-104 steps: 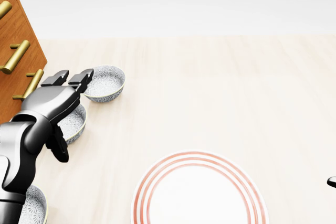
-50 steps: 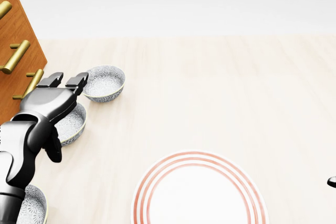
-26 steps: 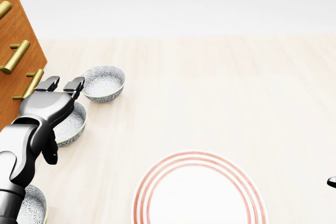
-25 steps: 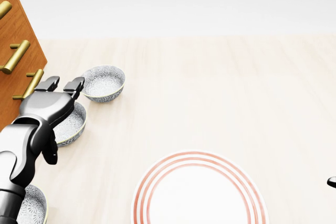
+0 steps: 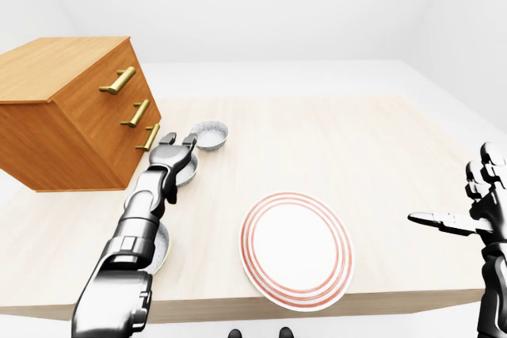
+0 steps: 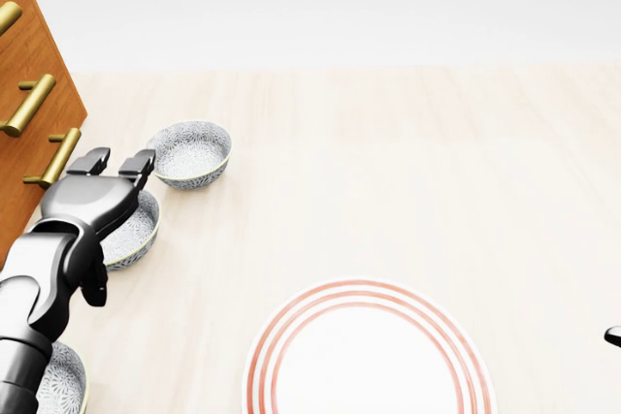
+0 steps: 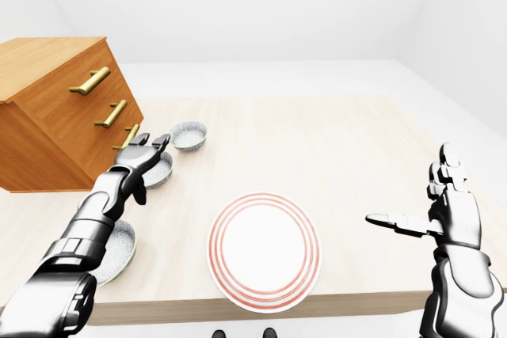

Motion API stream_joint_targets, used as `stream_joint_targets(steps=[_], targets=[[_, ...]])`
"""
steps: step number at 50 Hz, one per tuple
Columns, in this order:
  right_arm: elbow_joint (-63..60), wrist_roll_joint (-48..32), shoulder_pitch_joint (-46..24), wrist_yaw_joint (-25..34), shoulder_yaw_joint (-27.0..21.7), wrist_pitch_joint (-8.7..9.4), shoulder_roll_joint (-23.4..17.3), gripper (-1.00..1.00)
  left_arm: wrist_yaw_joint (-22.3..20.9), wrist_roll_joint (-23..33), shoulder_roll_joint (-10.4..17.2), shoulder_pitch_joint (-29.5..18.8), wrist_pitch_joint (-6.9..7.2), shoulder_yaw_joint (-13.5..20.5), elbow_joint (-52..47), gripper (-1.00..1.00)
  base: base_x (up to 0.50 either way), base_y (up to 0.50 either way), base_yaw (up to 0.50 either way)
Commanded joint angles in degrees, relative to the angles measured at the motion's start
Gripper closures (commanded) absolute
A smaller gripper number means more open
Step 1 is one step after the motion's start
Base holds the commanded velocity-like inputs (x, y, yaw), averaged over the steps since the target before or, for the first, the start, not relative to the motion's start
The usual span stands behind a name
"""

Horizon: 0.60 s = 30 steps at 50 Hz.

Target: Put the bowl in the middle on the plate.

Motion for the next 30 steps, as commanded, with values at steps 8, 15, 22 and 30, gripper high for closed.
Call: stream_joint_targets(steps=[8, 15, 22, 30], targets=[[-0.39, 0.13, 0.15, -0.08, -0.24, 0.00, -0.03, -1.00, 4.57, -0.37, 0.24, -3.26, 0.00, -1.35, 9.33, -1.00, 0.00, 0.00, 0.00], [-0.84, 0.04, 0.19, -0.04, -0.53, 0.00, 0.12, -1.00, 4.87, -0.53, 0.31, -3.98, 0.00, -1.71, 10.62, -1.00, 0.00, 0.00, 0.00], [0.28, -0.08, -0.32, -0.27, -0.27, 0.00, -0.16, -1.00, 6.76, -0.23, 0.07, -5.35, 0.00, -2.50, 14.37, -1.00, 0.00, 0.00, 0.00], [1.74, 0.30, -0.54, -0.80, 0.14, 0.00, -0.71, -1.00, 7.25, -0.14, -0.59, -6.55, 0.00, -3.16, 16.36, -1.00, 0.00, 0.00, 0.00]])
